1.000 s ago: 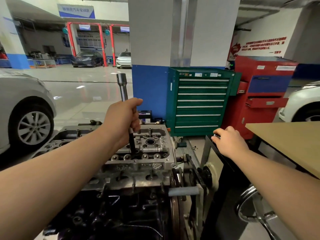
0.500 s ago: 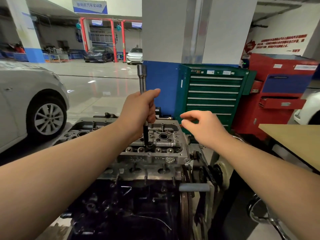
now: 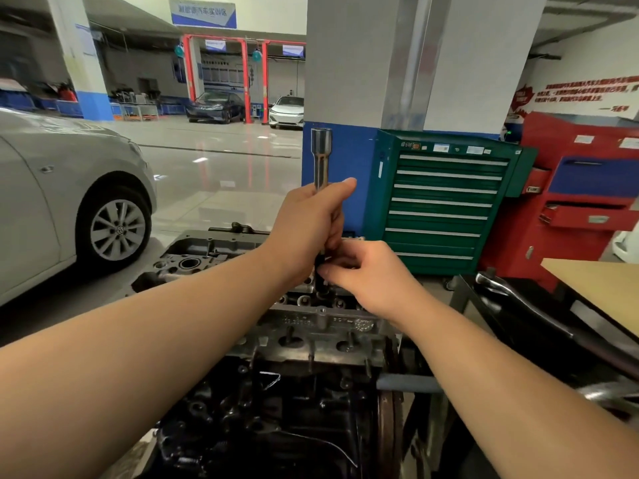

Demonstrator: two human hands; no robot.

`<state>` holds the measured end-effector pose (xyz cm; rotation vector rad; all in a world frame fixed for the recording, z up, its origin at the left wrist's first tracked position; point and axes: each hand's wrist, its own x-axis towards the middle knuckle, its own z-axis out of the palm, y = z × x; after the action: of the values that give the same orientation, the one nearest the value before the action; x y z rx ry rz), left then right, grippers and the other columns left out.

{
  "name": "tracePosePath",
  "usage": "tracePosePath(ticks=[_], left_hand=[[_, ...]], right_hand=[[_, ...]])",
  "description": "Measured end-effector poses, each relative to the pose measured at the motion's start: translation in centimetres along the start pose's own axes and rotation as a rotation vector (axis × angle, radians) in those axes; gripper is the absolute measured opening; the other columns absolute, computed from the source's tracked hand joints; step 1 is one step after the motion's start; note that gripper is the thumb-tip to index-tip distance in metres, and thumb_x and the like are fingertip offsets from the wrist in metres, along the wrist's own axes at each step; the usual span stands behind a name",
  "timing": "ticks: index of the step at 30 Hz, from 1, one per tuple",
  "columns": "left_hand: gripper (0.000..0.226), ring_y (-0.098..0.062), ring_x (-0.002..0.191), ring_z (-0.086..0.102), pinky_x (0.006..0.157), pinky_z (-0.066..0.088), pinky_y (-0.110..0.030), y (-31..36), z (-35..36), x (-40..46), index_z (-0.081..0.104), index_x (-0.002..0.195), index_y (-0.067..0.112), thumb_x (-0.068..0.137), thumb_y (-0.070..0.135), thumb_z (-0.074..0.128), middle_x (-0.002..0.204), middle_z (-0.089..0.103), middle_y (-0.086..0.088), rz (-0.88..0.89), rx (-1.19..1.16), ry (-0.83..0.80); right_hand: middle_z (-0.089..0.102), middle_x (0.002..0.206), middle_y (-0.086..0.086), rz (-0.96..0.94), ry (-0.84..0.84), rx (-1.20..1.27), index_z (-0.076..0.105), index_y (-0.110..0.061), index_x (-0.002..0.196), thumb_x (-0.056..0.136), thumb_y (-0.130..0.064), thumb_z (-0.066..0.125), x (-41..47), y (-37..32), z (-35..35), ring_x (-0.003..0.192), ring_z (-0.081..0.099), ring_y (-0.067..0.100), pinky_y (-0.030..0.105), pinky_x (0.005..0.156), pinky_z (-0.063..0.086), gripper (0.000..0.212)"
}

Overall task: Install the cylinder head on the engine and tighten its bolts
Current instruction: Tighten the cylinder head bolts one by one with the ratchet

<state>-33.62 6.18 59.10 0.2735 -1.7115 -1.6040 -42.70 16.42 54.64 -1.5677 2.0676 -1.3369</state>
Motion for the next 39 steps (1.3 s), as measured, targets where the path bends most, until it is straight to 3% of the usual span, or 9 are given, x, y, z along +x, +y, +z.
tracePosePath(ticks=[3, 6, 9, 12, 17, 22, 28, 32, 39], left_hand=[[0.052, -0.02, 0.046, 0.036, 0.052, 0.036, -0.031, -0.2, -0.3, -0.1, 0.043, 0.056, 0.026, 0.101, 0.041, 0.064, 0.051, 0.04, 0.0, -0.016, 0.026, -0.009], [0.042, -0.019, 0.056, 0.053, 0.061, 0.045, -0.035, 0.3, -0.4, -0.2, 0.055, 0.077, 0.018, 0.101, 0.053, 0.061, 0.065, 0.057, -0.002, -0.013, 0.179, -0.058], [0.032, -0.009, 0.079, 0.069, 0.074, 0.053, -0.029, 0.0, -1.2, -1.7, 0.057, 0.115, 0.025, 0.102, 0.054, 0.057, 0.1, 0.07, 0.003, 0.008, 0.349, -0.093], [0.03, -0.004, 0.092, 0.071, 0.084, 0.059, -0.031, -1.2, -1.7, -3.2, 0.051, 0.13, 0.039, 0.103, 0.035, 0.062, 0.113, 0.068, 0.012, 0.121, 0.259, -0.032], [0.037, -0.011, 0.078, 0.074, 0.078, 0.061, -0.034, -1.7, -1.7, -2.1, 0.062, 0.127, 0.027, 0.095, 0.014, 0.073, 0.094, 0.075, 0.005, 0.271, 0.35, 0.031], [0.034, -0.029, 0.089, 0.077, 0.081, 0.061, -0.035, -2.3, -3.8, -2.1, 0.065, 0.128, 0.014, 0.096, 0.006, 0.074, 0.103, 0.078, -0.013, 0.26, 0.075, -0.091], [0.033, -0.032, 0.096, 0.076, 0.088, 0.063, -0.041, -3.4, -3.6, -2.5, 0.068, 0.126, 0.016, 0.095, 0.005, 0.074, 0.106, 0.078, -0.013, 0.307, 0.053, -0.047], [0.035, -0.039, 0.104, 0.072, 0.093, 0.059, -0.058, -3.6, -3.7, -2.9, 0.071, 0.129, 0.016, 0.095, 0.012, 0.074, 0.116, 0.074, -0.016, 0.301, 0.086, -0.037], [0.027, -0.038, 0.095, 0.072, 0.089, 0.061, -0.051, -3.7, -3.4, -3.1, 0.073, 0.114, 0.014, 0.088, 0.015, 0.08, 0.103, 0.074, -0.014, 0.311, 0.097, 0.02]], right_hand=[[0.077, 0.09, -0.001, 0.009, 0.006, -0.031, 0.073, -0.029, 0.095, 0.082, -0.045, 0.07, 0.2, 0.5, 0.4, 0.087, 0.072, 0.022, 0.052, 0.086, 0.058, 0.021], [0.076, 0.089, -0.021, -0.026, 0.029, -0.029, 0.075, -0.039, 0.088, 0.09, -0.034, 0.074, 0.1, 0.9, 0.5, 0.083, 0.07, -0.002, 0.032, 0.076, 0.053, 0.005], [0.075, 0.088, -0.021, -0.061, 0.076, -0.068, 0.076, -0.04, 0.093, 0.091, -0.034, 0.072, -0.3, 1.1, 0.6, 0.079, 0.069, 0.0, 0.029, 0.071, 0.051, 0.007], [0.073, 0.084, -0.023, -0.118, 0.121, -0.114, 0.073, -0.044, 0.09, 0.091, -0.035, 0.072, -0.7, 1.3, 0.7, 0.076, 0.067, -0.002, 0.015, 0.062, 0.046, 0.008], [0.07, 0.072, -0.014, -0.132, 0.159, -0.126, 0.072, -0.031, 0.084, 0.087, -0.033, 0.077, -0.5, 1.5, 0.9, 0.06, 0.061, 0.004, 0.011, 0.051, 0.043, 0.006], [0.071, 0.083, -0.027, -0.141, 0.127, -0.117, 0.072, -0.038, 0.089, 0.088, -0.031, 0.079, -0.7, 1.2, 0.9, 0.079, 0.066, -0.007, 0.003, 0.065, 0.042, 0.01], [0.07, 0.084, -0.031, -0.119, 0.125, -0.169, 0.076, -0.039, 0.096, 0.089, -0.034, 0.078, -1.0, 1.0, 0.9, 0.082, 0.065, -0.01, 0.002, 0.066, 0.042, 0.009], [0.072, 0.089, -0.031, -0.1, 0.119, -0.163, 0.075, -0.041, 0.101, 0.088, -0.037, 0.078, -1.3, 0.8, 0.9, 0.086, 0.068, -0.01, 0.014, 0.067, 0.046, 0.014], [0.073, 0.083, -0.021, -0.09, 0.19, -0.198, 0.072, -0.04, 0.093, 0.082, -0.05, 0.078, -1.3, 1.1, 1.4, 0.075, 0.068, 0.0, 0.026, 0.063, 0.05, 0.017]])
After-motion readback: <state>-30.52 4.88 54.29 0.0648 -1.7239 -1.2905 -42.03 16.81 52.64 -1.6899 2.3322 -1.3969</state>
